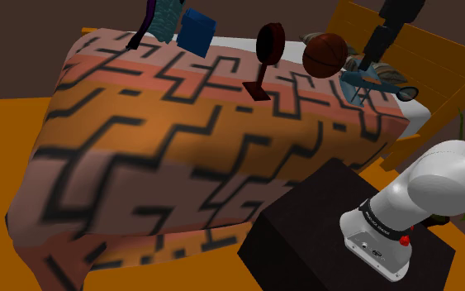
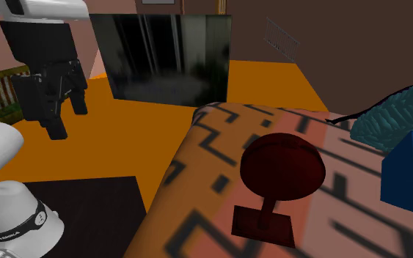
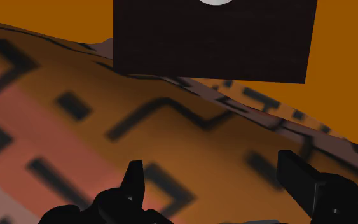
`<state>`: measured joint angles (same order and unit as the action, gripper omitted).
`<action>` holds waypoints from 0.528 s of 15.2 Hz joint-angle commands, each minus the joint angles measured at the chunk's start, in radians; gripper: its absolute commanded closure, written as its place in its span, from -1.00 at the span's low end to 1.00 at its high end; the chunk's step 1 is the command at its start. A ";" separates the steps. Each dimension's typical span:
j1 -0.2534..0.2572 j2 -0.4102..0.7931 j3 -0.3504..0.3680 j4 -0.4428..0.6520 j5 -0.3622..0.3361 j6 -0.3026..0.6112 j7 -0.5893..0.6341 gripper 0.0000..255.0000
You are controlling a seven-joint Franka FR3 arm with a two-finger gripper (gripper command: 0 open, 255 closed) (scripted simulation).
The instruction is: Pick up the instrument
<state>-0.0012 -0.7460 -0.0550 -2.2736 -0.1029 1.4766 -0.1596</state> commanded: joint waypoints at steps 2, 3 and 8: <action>-0.002 0.033 0.003 0.013 0.006 0.025 0.017 -1.00; -0.004 0.065 0.006 0.028 0.012 0.050 0.033 -1.00; -0.013 0.233 0.016 0.121 0.035 0.156 0.109 -1.00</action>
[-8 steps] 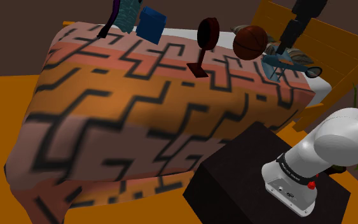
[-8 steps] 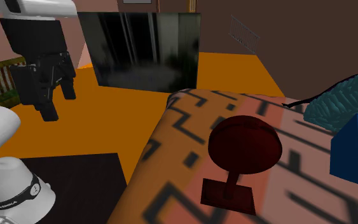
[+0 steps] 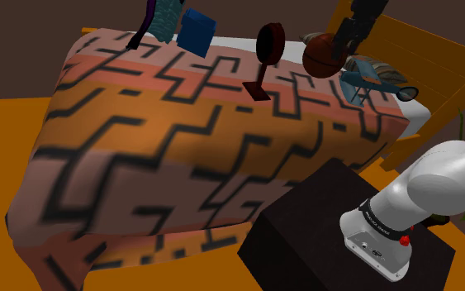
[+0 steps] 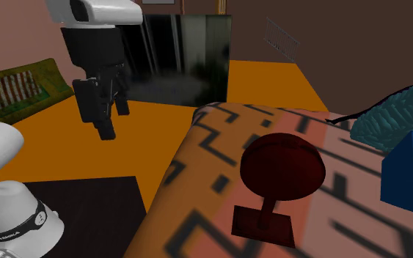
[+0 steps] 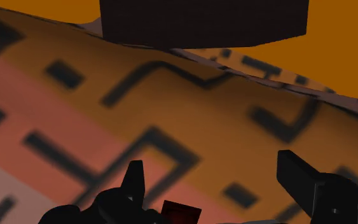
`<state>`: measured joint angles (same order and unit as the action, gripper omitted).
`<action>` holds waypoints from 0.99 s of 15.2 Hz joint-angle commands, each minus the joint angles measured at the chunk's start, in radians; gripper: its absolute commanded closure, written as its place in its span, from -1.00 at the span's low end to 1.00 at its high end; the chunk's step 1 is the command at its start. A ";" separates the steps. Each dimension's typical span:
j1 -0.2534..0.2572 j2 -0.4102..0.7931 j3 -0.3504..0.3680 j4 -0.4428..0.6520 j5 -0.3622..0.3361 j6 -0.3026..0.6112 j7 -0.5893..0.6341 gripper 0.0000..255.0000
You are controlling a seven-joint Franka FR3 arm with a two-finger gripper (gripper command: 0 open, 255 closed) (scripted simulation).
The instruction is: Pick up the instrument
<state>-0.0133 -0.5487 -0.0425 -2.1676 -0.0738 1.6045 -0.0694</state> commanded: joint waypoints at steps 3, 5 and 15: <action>-0.007 0.139 0.007 0.087 0.016 0.079 0.061 -1.00; -0.010 0.207 0.008 0.141 0.022 0.107 0.088 -1.00; -0.028 0.561 -0.001 0.494 0.047 0.176 0.206 -1.00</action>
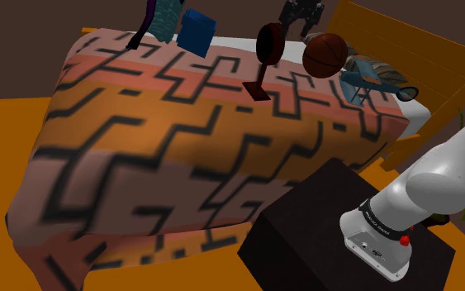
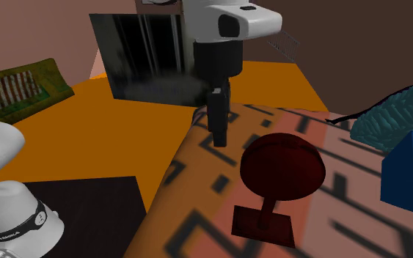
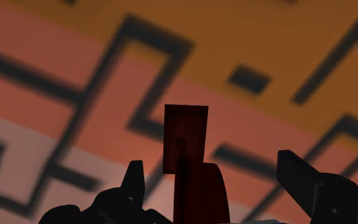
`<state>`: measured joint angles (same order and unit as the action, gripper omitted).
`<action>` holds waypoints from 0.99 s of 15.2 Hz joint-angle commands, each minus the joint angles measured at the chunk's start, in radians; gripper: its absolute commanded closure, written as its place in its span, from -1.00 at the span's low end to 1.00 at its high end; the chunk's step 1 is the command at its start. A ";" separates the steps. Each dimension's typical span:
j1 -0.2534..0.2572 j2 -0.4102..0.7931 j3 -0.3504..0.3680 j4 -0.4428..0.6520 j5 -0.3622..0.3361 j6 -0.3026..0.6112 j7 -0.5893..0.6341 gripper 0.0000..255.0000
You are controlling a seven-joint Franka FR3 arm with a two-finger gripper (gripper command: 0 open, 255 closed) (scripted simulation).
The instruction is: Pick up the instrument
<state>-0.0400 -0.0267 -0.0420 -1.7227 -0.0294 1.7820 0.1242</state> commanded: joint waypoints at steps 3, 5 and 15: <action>-0.009 0.153 -0.008 0.189 0.012 -0.007 0.043 -1.00; -0.014 0.234 -0.014 0.295 0.020 -0.019 0.062 -1.00; -0.014 0.231 -0.014 0.189 0.020 0.087 0.067 -1.00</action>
